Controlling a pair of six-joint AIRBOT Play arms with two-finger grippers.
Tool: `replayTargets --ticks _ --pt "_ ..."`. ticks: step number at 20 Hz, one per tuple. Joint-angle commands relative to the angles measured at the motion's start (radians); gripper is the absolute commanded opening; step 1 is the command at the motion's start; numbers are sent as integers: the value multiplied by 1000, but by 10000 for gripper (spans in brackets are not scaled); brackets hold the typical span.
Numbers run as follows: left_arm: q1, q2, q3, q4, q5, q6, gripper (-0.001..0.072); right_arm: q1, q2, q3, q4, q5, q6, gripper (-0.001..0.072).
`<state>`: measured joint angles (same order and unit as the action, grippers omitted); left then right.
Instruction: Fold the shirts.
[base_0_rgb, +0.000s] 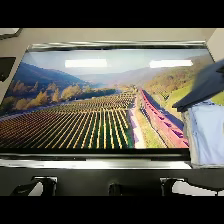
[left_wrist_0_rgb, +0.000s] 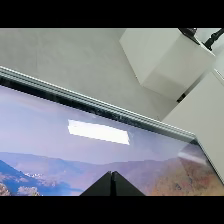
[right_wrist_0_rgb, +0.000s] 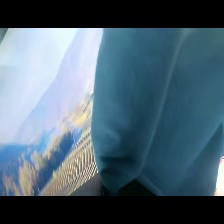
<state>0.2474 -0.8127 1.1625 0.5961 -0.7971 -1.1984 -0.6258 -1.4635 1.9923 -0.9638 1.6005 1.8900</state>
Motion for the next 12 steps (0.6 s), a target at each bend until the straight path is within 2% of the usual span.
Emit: replayTargets --ticks 1,7,10,12 --pt "1 0 0 0 0 13 26 -158 8 23 -9 39 65 47" --pt "1 0 0 0 0 25 26 -318 55 23 -56 86 123 47" --pt "1 0 0 0 0 25 26 -375 77 23 -174 231 123 47" --pt "1 -1 0 0 0 25 27 -380 106 -9 -310 251 128 46"
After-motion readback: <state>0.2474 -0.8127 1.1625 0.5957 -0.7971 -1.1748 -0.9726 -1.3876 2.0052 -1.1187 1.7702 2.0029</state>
